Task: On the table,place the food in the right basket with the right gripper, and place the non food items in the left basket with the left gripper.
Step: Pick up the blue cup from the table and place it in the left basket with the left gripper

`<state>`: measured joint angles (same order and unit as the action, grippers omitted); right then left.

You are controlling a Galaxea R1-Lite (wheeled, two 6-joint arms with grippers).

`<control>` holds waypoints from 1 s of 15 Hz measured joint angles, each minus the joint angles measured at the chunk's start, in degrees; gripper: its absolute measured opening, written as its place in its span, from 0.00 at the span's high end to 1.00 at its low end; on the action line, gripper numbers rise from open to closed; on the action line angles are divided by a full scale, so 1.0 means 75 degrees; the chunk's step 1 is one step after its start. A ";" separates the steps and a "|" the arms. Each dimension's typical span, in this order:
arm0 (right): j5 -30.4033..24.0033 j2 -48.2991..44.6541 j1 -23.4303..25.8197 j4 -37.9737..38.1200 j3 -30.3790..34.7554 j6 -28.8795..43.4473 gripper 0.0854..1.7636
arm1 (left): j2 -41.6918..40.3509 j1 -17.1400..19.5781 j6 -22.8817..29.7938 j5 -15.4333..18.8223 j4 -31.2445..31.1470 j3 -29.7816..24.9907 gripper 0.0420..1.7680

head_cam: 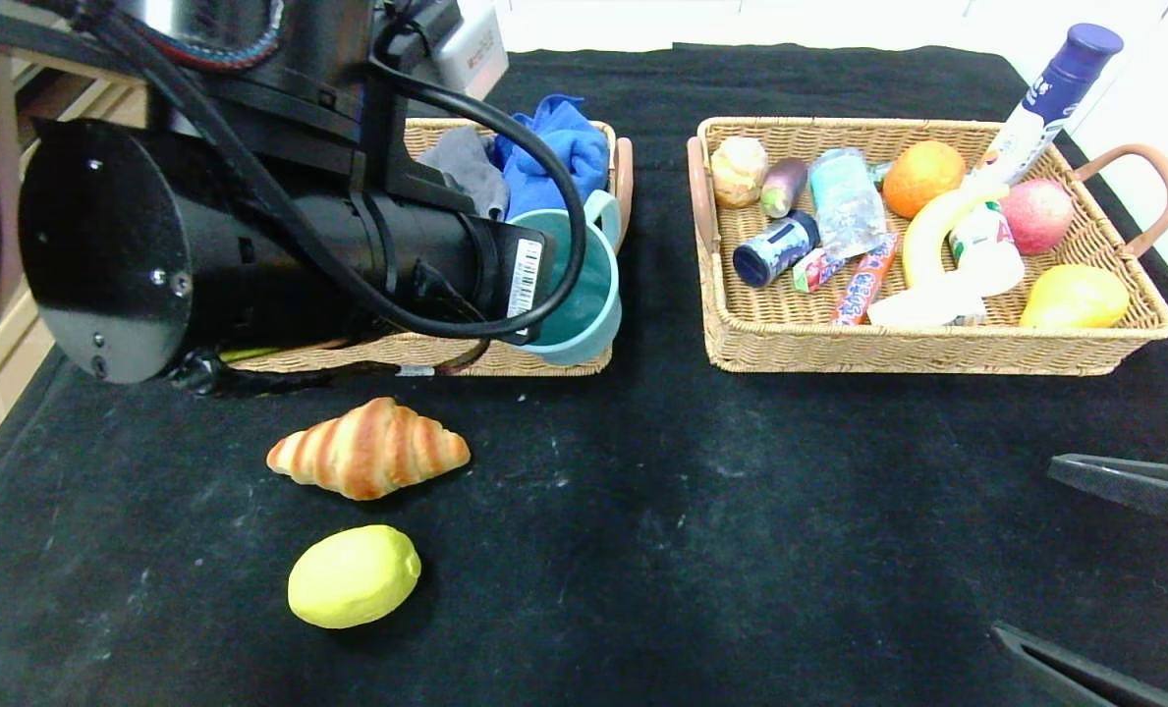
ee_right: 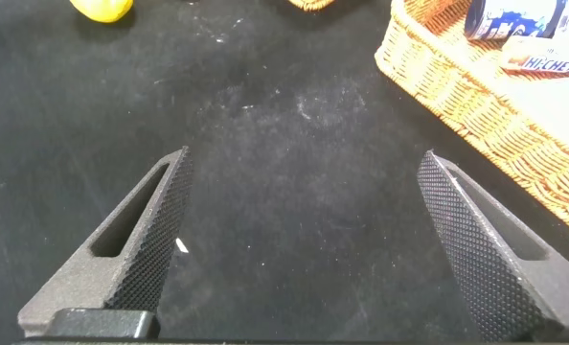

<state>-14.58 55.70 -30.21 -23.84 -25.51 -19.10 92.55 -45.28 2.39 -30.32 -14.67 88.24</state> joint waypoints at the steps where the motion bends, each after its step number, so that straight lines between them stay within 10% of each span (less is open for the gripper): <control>1: 0.0003 0.0008 0.0000 0.0000 0.0003 0.0000 0.03 | -0.0070 0.0158 -0.0073 -0.0021 0.0011 -0.0005 0.92; 15: 0.0011 0.0015 0.0000 -0.0013 0.0015 -0.0015 0.03 | 0.0122 0.1694 -0.2077 -0.0198 0.2417 -0.0093 0.92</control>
<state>-14.49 55.81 -30.21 -23.94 -25.41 -19.21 93.47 -32.57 -13.19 -31.81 3.46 87.54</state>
